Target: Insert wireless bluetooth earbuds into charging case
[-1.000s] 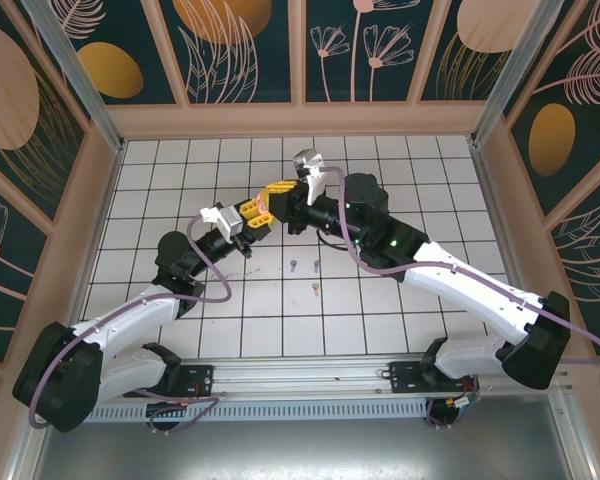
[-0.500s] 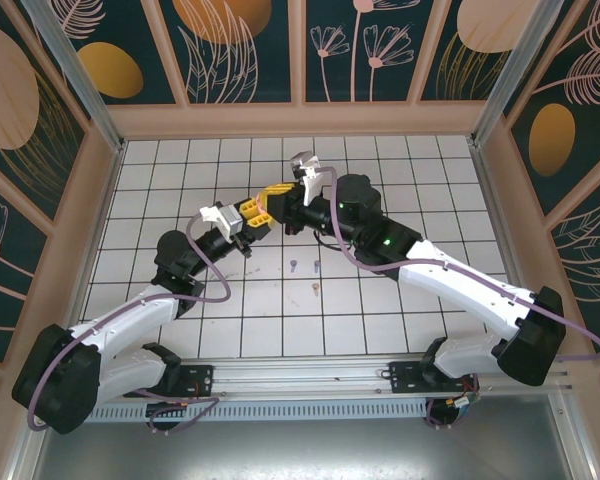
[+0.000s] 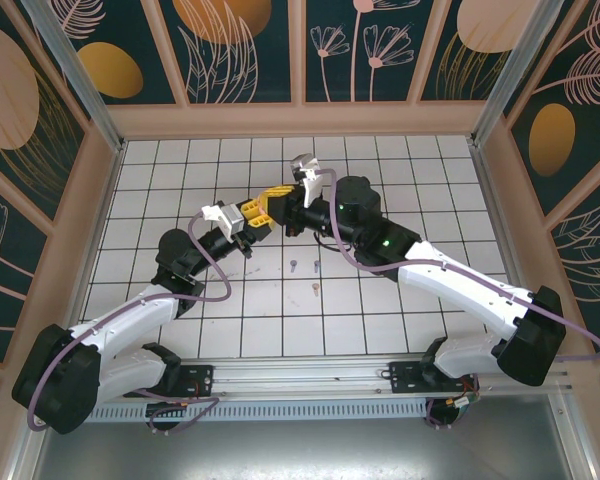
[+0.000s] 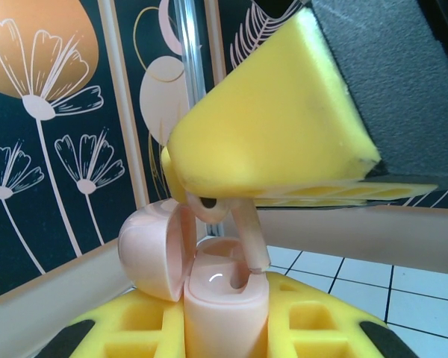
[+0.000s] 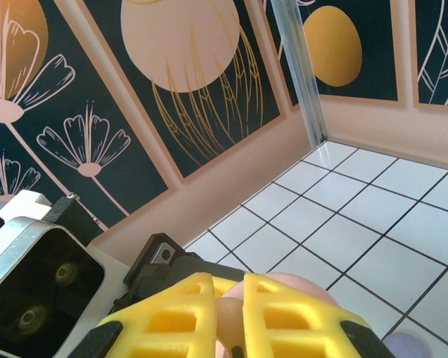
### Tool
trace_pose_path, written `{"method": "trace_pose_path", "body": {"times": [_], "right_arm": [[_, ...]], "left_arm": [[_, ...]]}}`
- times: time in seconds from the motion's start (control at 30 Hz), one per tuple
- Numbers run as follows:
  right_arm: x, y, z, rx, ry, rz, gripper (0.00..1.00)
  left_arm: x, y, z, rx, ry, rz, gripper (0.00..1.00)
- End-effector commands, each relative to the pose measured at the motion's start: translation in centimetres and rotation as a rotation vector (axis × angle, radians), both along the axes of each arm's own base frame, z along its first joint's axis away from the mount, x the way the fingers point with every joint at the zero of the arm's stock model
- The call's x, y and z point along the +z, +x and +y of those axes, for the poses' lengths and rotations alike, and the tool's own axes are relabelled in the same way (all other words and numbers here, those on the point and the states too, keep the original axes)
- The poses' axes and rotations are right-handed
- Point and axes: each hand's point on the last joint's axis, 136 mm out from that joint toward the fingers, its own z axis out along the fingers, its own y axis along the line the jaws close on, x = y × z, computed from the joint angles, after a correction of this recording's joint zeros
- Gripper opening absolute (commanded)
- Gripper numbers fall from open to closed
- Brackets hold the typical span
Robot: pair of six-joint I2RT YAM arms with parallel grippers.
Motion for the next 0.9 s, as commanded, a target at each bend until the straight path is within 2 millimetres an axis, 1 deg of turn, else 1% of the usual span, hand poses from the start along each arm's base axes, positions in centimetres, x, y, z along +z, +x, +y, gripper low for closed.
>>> {"method": "trace_pose_path", "body": {"times": [0.0,0.23,0.33,0.53,0.7,0.8,0.87], "right_arm": [[-1.8,-1.0,0.6,0.043,-0.046,0.023,0.12],[-2.7,-0.8,0.3,0.016,-0.072,0.028,0.12],[-2.5,-0.4,-0.1,-0.017,-0.070,0.022,0.11],[0.1,0.1,-0.6,-0.041,-0.021,-0.015,0.11],[3.4,-0.5,-0.6,-0.012,0.042,-0.058,0.11],[5.0,-0.8,-0.8,-0.005,0.081,-0.081,0.11],[5.6,-0.8,-1.0,-0.014,0.096,-0.092,0.11]], "left_arm": [[3.4,-0.9,0.0,-0.026,-0.055,-0.078,0.00],[3.5,-0.8,-0.1,-0.027,-0.056,-0.072,0.00],[3.4,-0.9,-0.1,-0.030,-0.054,-0.072,0.00],[3.0,-0.8,-0.2,-0.032,-0.046,-0.063,0.00],[2.7,-0.8,-0.2,-0.033,-0.042,-0.064,0.00],[2.7,-0.8,-0.3,-0.036,-0.040,-0.063,0.00],[2.6,-0.8,-0.3,-0.037,-0.038,-0.061,0.00]]}}
